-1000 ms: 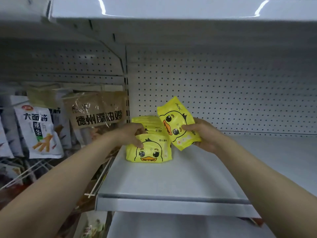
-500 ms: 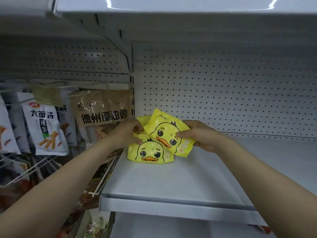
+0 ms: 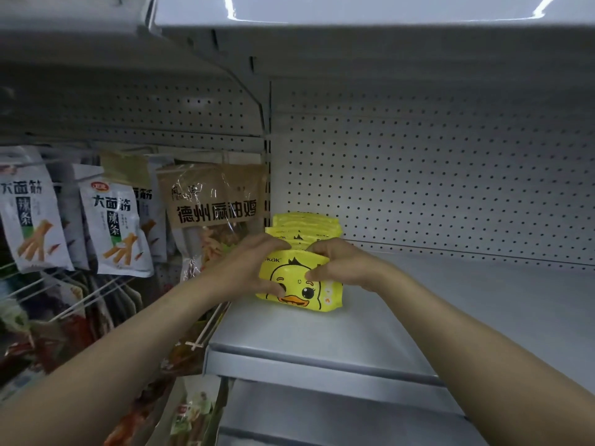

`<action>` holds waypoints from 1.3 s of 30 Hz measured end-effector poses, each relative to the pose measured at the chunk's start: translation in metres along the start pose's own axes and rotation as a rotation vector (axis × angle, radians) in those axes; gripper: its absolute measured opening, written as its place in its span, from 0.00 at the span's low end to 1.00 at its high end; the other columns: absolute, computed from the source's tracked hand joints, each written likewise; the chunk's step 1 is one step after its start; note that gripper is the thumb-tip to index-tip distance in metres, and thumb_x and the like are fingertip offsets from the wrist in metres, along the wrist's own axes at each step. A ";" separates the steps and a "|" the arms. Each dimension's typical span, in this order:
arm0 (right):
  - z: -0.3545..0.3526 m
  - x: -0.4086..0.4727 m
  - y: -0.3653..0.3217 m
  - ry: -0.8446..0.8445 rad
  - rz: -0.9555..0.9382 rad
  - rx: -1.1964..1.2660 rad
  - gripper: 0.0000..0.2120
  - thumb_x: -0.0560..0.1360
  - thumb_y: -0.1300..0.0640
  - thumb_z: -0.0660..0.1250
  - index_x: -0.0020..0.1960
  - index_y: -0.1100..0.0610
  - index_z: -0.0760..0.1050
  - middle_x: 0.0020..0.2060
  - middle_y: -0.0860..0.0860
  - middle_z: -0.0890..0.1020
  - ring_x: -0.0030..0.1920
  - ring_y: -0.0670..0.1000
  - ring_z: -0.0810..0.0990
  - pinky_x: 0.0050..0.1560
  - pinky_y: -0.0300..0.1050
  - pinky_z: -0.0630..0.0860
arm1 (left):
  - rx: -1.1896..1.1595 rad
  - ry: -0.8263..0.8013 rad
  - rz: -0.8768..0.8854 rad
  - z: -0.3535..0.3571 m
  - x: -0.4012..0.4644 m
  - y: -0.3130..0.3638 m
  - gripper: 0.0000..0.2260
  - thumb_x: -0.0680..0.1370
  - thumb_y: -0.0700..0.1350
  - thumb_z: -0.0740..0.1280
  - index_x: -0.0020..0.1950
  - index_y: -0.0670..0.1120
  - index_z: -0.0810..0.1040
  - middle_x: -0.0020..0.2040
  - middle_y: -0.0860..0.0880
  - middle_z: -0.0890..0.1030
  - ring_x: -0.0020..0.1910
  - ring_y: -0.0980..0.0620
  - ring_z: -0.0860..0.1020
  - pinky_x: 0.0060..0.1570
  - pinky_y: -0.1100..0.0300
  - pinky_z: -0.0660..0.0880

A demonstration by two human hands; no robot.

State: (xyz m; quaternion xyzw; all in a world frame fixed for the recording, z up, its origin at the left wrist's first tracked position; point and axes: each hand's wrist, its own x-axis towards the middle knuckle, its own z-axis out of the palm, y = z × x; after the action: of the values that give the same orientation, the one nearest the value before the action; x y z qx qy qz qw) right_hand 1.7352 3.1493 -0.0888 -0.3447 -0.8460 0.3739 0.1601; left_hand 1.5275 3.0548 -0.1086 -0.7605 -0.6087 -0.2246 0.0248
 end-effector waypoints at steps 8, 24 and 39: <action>0.014 -0.001 0.009 0.208 -0.107 -0.557 0.25 0.70 0.46 0.74 0.65 0.48 0.73 0.58 0.49 0.78 0.60 0.52 0.74 0.55 0.47 0.74 | 0.278 -0.094 -0.097 0.016 -0.008 0.009 0.49 0.67 0.59 0.76 0.79 0.57 0.49 0.75 0.51 0.59 0.73 0.49 0.59 0.68 0.49 0.67; 0.026 -0.053 -0.024 0.421 -0.148 -0.864 0.28 0.75 0.45 0.69 0.71 0.54 0.67 0.67 0.55 0.72 0.69 0.57 0.66 0.61 0.52 0.70 | 0.336 0.050 -0.422 0.008 -0.038 0.072 0.46 0.68 0.50 0.77 0.78 0.47 0.54 0.75 0.42 0.61 0.72 0.40 0.63 0.68 0.41 0.66; 0.051 -0.210 -0.109 0.345 -0.292 -0.632 0.22 0.78 0.44 0.64 0.70 0.47 0.68 0.69 0.52 0.71 0.70 0.56 0.66 0.65 0.51 0.68 | 0.227 0.307 -0.566 -0.078 -0.207 0.176 0.22 0.75 0.57 0.69 0.64 0.48 0.72 0.62 0.45 0.72 0.62 0.43 0.71 0.59 0.49 0.72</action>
State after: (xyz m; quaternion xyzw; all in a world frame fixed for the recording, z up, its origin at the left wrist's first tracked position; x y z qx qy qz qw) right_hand 1.8068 2.9223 -0.0443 -0.3108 -0.9204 0.0045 0.2373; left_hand 1.6355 2.7960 -0.0741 -0.5112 -0.8060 -0.2651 0.1372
